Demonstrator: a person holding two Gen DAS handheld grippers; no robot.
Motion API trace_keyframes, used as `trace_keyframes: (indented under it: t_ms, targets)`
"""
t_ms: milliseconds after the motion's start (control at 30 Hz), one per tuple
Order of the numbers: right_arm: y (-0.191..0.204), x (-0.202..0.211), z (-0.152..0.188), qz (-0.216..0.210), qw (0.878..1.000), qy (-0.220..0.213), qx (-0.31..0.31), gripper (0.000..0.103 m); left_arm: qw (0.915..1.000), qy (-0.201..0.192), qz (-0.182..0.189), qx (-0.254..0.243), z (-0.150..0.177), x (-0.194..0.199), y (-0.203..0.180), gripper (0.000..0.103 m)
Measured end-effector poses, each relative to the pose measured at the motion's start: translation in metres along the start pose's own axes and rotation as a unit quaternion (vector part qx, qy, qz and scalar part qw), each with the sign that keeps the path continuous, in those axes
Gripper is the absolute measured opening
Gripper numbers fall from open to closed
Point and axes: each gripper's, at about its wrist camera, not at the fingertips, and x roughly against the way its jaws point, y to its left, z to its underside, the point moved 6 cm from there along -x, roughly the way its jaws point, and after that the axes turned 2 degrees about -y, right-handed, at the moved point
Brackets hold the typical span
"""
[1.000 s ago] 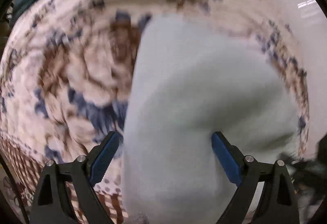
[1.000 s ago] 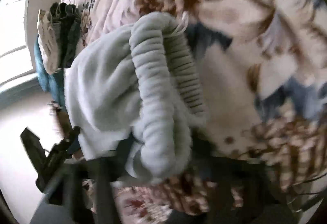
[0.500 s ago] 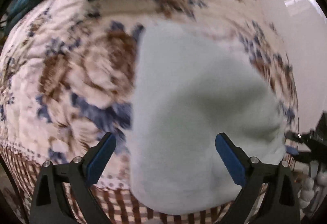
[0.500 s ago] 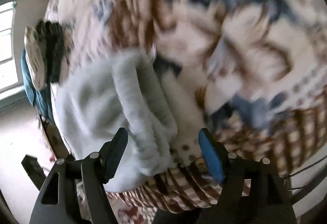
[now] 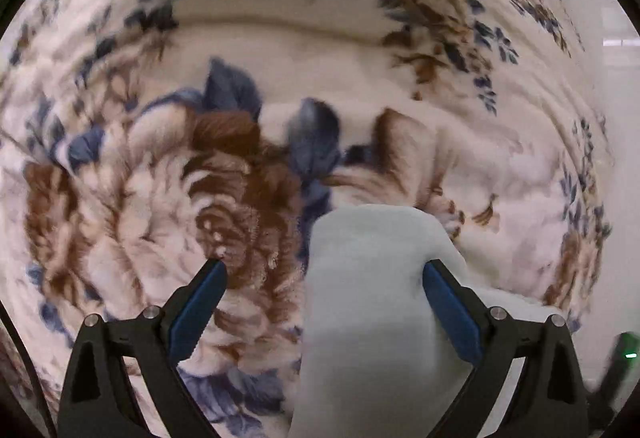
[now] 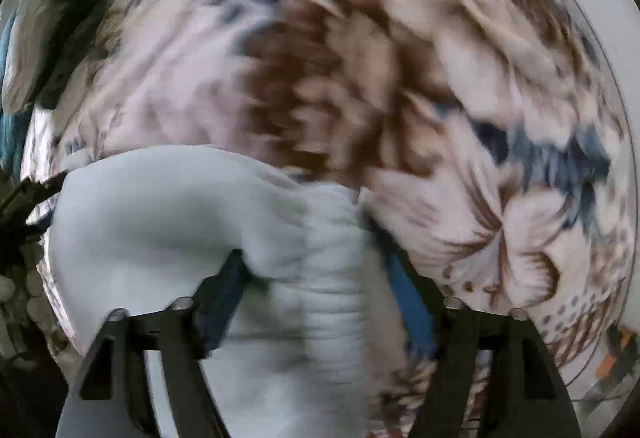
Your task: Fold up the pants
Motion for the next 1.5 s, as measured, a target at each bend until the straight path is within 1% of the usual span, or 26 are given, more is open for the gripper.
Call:
trace_keyframes:
  t_ms: [67, 133, 200, 267, 333, 367, 433, 500, 533, 567, 600, 633, 667, 733, 833, 867, 933, 967, 1000, 1033, 1100, 1133, 1233, 1333, 1433, 1500]
  targets:
    - [-0.002, 0.004, 0.004, -0.021, 0.999, 0.029, -0.037, 0.081, 0.9984, -0.012, 0.040, 0.040, 0.001, 0.018, 0.009, 0.098]
    - [0.016, 0.030, -0.006, -0.006, 1.000, 0.012, -0.028, 0.081, 0.9909, -0.043, 0.099, 0.080, 0.003, 0.049, 0.019, 0.098]
    - [0.044, 0.057, -0.016, -0.034, 0.999, -0.020, -0.015, 0.081, 0.9869, -0.063, 0.107, 0.103, 0.010, 0.069, 0.034, 0.098]
    - [0.092, 0.072, -0.032, -0.089, 0.996, -0.031, 0.009, 0.081, 0.9883, -0.066, 0.091, 0.103, 0.017, 0.073, 0.046, 0.098]
    - [0.161, 0.060, -0.049, -0.148, 0.988, 0.005, 0.047, 0.081, 0.9888, -0.057, 0.089, 0.105, 0.023, 0.065, 0.054, 0.098]
    - [0.194, 0.046, -0.058, -0.181, 0.981, 0.036, 0.061, 0.081, 0.9891, -0.048, 0.088, 0.108, 0.028, 0.058, 0.058, 0.098]
    - [0.242, 0.012, -0.066, -0.216, 0.967, 0.099, 0.089, 0.081, 0.9885, -0.030, 0.093, 0.115, 0.036, 0.046, 0.063, 0.098]
    - [0.276, -0.029, -0.067, -0.207, 0.959, 0.160, 0.111, 0.081, 0.9882, -0.019, 0.095, 0.119, 0.045, 0.035, 0.066, 0.098]
    - [0.286, -0.057, -0.062, -0.199, 0.951, 0.209, 0.111, 0.081, 0.9891, -0.017, 0.089, 0.116, 0.050, 0.032, 0.067, 0.098]
    - [0.289, -0.072, -0.058, -0.191, 0.947, 0.234, 0.105, 0.066, 0.9897, -0.015, 0.087, 0.113, 0.053, 0.030, 0.068, 0.098]
    - [0.290, -0.084, -0.057, -0.175, 0.949, 0.242, 0.098, 0.038, 0.9896, -0.011, 0.088, 0.113, 0.056, 0.025, 0.069, 0.098]
    - [0.288, -0.090, -0.057, -0.177, 0.950, 0.245, 0.081, 0.037, 0.9892, -0.008, 0.090, 0.116, 0.057, 0.022, 0.070, 0.098]
    - [0.282, -0.090, -0.063, -0.198, 0.950, 0.237, 0.043, 0.032, 0.9881, -0.007, 0.096, 0.120, 0.058, 0.021, 0.072, 0.098]
    - [0.263, -0.092, -0.071, -0.224, 0.949, 0.219, -0.032, 0.030, 0.9862, -0.001, 0.109, 0.125, 0.059, 0.016, 0.074, 0.098]
    - [0.246, -0.099, -0.062, -0.257, 0.935, 0.228, -0.089, 0.030, 0.9867, 0.005, 0.112, 0.118, 0.058, 0.012, 0.075, 0.098]
    - [0.245, -0.096, -0.061, -0.259, 0.934, 0.228, -0.089, 0.030, 0.9873, 0.006, 0.110, 0.115, 0.058, 0.013, 0.075, 0.098]
    - [0.254, -0.081, -0.064, -0.258, 0.942, 0.208, -0.047, 0.041, 0.9875, 0.009, 0.114, 0.108, 0.058, 0.017, 0.074, 0.098]
    - [0.253, -0.064, -0.070, -0.254, 0.949, 0.187, -0.024, 0.058, 0.9876, 0.009, 0.116, 0.105, 0.058, 0.019, 0.073, 0.098]
    - [0.252, -0.044, -0.078, -0.248, 0.957, 0.151, 0.001, 0.078, 0.9874, 0.008, 0.124, 0.098, 0.058, 0.024, 0.071, 0.098]
    - [0.249, -0.028, -0.085, -0.243, 0.963, 0.117, 0.015, 0.084, 0.9867, 0.009, 0.134, 0.092, 0.057, 0.026, 0.067, 0.098]
    - [0.228, 0.016, -0.092, -0.210, 0.976, 0.037, 0.051, 0.085, 0.9839, 0.019, 0.162, 0.074, 0.060, 0.032, 0.058, 0.098]
    - [0.211, 0.034, -0.096, -0.180, 0.981, -0.003, 0.067, 0.086, 0.9822, 0.023, 0.177, 0.057, 0.064, 0.036, 0.051, 0.098]
    - [0.152, 0.073, -0.079, -0.083, 0.990, -0.073, 0.085, 0.088, 0.9828, 0.027, 0.181, 0.024, 0.075, 0.044, 0.033, 0.098]
    - [0.081, 0.082, -0.044, -0.041, 0.995, -0.066, 0.069, 0.089, 0.9825, 0.017, 0.186, -0.004, 0.093, 0.060, 0.010, 0.098]
    - [0.015, 0.066, 0.003, -0.022, 1.000, -0.018, 0.010, 0.089, 0.9870, 0.010, 0.157, -0.031, 0.111, 0.063, -0.005, 0.098]
    - [-0.018, 0.048, 0.033, -0.044, 0.997, 0.017, -0.053, 0.089, 0.9885, 0.018, 0.142, -0.048, 0.122, 0.056, -0.013, 0.098]
